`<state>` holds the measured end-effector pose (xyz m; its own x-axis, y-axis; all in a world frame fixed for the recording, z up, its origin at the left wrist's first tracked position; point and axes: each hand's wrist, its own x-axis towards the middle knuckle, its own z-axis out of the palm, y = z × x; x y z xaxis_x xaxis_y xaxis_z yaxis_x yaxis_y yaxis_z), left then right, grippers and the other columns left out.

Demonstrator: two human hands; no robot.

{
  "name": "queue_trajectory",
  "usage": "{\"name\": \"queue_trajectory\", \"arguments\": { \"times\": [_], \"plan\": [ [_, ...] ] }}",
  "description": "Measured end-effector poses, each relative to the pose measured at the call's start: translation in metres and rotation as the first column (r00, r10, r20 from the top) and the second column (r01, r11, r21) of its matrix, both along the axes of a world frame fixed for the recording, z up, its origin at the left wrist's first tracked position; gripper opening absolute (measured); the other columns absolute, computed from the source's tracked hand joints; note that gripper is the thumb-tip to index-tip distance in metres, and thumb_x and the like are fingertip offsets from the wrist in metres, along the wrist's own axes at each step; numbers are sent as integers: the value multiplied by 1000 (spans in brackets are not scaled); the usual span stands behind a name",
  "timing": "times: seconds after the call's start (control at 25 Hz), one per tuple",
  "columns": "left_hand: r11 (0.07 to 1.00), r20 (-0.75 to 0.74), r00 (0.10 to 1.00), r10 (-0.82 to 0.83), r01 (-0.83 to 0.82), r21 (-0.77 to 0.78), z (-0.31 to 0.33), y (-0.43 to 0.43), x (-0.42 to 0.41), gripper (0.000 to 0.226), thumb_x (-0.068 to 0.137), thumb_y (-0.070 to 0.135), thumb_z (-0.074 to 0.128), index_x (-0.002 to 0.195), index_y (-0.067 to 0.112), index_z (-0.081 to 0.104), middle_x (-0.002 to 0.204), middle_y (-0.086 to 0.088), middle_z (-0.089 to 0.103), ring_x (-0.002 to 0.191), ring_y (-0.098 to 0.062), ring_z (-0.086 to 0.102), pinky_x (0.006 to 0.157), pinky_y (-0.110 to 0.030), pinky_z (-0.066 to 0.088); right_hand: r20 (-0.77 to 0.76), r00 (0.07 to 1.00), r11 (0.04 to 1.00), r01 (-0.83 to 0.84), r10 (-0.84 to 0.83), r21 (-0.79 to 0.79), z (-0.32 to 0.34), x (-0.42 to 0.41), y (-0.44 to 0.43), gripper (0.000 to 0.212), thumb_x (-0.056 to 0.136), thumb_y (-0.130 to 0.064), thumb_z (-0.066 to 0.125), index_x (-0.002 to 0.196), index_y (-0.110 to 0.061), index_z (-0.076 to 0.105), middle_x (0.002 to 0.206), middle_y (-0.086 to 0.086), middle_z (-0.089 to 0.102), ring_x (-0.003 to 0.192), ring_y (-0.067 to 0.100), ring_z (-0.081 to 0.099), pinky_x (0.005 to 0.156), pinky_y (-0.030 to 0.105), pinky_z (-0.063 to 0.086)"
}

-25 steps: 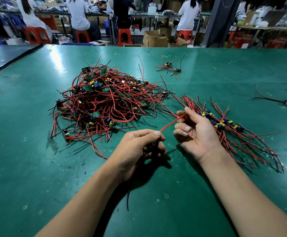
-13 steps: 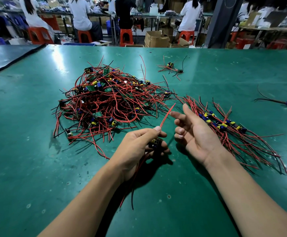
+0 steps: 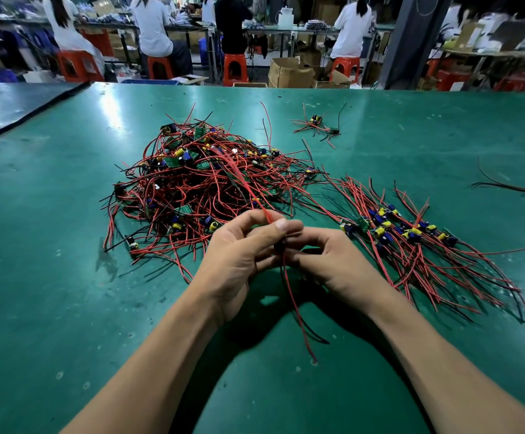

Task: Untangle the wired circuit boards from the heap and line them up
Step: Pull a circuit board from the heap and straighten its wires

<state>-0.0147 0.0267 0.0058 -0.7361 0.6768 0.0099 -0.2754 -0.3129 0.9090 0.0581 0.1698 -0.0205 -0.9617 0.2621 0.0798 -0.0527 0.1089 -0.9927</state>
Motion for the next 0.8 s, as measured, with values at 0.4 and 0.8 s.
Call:
{"name": "queue_trajectory", "arguments": {
  "times": [0.4,0.8],
  "plan": [
    [982,90,978,187,-187,-7,-3,1,-2,30,65,34,80,91,20,72,106,-7,75,90,-19,68,80,-42,55,2,1000,992,23,-24,121,7,1,-17,34,68,-53,82,83,-24,73,67,4,63,65,15,50,62,31,40],
    [988,40,987,154,-153,-27,-5,2,3,46,60,32,82,103,17,72,100,-8,76,88,-17,69,87,-34,54,-207,971,992,101,-116,-80,15,-4,-19,27,98,-31,58,75,-20,69,63,-8,62,44,1,45,44,12,34]
  ]
}}
